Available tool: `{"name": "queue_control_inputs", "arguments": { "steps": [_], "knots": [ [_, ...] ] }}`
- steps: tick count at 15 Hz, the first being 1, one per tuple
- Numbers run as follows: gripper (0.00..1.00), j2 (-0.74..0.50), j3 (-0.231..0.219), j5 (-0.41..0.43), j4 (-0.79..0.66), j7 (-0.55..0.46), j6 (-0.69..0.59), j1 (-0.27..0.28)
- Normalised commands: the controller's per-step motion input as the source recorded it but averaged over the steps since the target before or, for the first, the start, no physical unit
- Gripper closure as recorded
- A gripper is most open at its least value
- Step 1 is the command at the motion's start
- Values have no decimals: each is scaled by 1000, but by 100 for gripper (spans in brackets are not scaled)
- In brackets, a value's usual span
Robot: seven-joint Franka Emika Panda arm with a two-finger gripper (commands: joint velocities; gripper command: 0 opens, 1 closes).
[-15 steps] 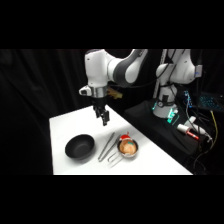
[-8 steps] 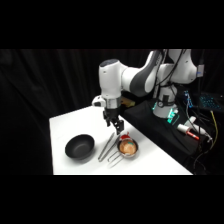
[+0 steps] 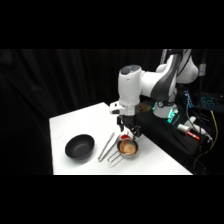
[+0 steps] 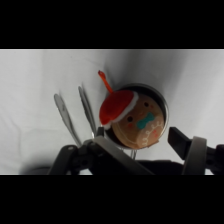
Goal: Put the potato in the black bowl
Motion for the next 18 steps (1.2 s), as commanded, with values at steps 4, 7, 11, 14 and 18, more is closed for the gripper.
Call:
{"name": "queue_control_inputs", "arguments": {
  "steps": [4,7,11,14,18],
  "knots": [
    [0,-106,49,-24,-267,34,407,73],
    [0,159,-24,-151,-51,-15,444,27],
    [0,258,-89,-191,65,-37,337,21],
    [0,284,-139,-176,144,-78,285,21],
    [21,194,-161,-169,146,-61,190,65]
  ]
}}
